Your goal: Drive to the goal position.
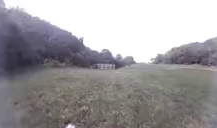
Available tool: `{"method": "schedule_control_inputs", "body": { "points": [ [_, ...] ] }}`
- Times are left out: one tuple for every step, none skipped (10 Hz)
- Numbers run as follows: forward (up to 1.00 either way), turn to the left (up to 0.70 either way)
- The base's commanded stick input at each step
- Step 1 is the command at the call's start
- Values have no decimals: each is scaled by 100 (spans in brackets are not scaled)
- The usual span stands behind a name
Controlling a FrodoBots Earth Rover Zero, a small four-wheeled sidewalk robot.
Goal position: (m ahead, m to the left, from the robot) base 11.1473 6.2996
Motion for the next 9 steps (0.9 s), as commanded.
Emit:
{"method": "schedule_control_inputs", "body": {
  "points": [
    [70, 0],
    [70, 0],
    [70, 0],
    [70, -1],
    [70, -2],
    [70, -2],
    [70, -10],
    [70, -20],
    [70, -23]
  ]
}}
